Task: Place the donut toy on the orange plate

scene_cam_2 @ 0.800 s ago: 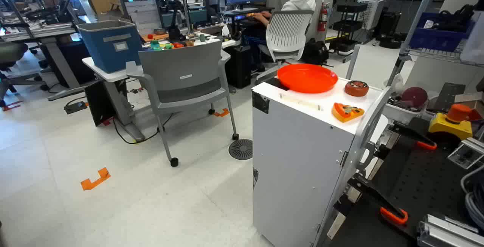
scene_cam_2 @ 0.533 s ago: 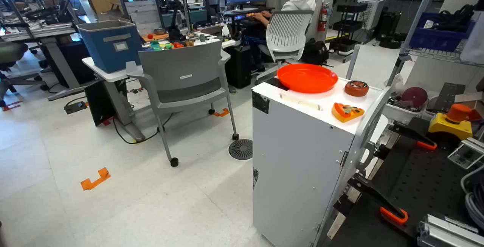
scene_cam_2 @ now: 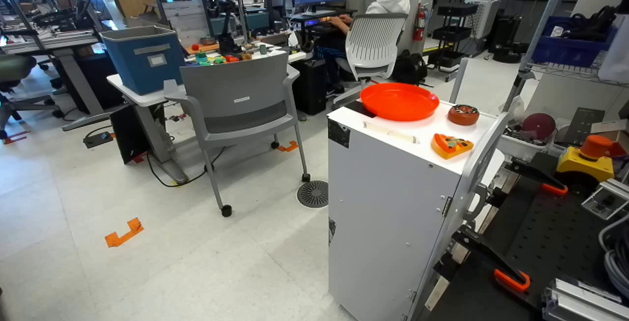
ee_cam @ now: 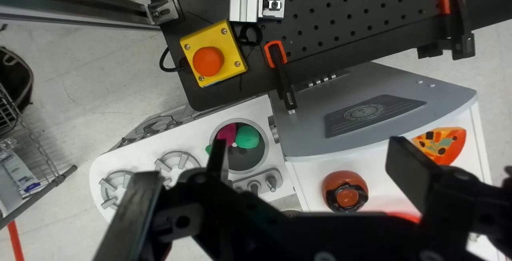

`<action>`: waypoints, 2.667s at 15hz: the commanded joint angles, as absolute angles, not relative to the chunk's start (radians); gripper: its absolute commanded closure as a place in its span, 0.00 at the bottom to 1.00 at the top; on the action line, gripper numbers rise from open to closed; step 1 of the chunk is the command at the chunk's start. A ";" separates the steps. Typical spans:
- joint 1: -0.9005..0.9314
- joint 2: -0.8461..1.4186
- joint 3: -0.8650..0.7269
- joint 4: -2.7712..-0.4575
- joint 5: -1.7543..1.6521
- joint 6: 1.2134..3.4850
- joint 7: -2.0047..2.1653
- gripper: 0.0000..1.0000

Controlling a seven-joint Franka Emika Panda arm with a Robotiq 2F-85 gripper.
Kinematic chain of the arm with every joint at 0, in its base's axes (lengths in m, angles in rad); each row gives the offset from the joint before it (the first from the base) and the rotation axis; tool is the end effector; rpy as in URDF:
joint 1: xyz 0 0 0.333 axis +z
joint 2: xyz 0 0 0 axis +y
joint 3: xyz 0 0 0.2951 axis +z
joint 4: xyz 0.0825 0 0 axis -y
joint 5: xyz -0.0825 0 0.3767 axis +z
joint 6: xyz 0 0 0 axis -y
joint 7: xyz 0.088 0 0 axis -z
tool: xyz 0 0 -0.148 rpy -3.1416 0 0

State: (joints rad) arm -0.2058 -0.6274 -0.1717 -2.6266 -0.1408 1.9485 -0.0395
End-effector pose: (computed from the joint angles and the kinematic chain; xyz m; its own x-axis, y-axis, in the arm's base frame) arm 0.3242 -0.1378 0.3834 0.9679 -0.2451 -0.0565 -0.2440 -0.9695 0.0251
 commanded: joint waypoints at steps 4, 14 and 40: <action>-0.184 -0.607 -0.167 -2.587 -0.129 1.928 -0.060 0.00; -0.104 -0.427 -0.170 -2.360 -0.080 1.771 -0.155 0.00; -0.093 -0.206 -0.081 -2.380 -0.166 2.092 -0.007 0.00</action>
State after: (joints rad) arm -0.0979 -0.2093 -0.0759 -2.3667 -0.1674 2.0435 0.0334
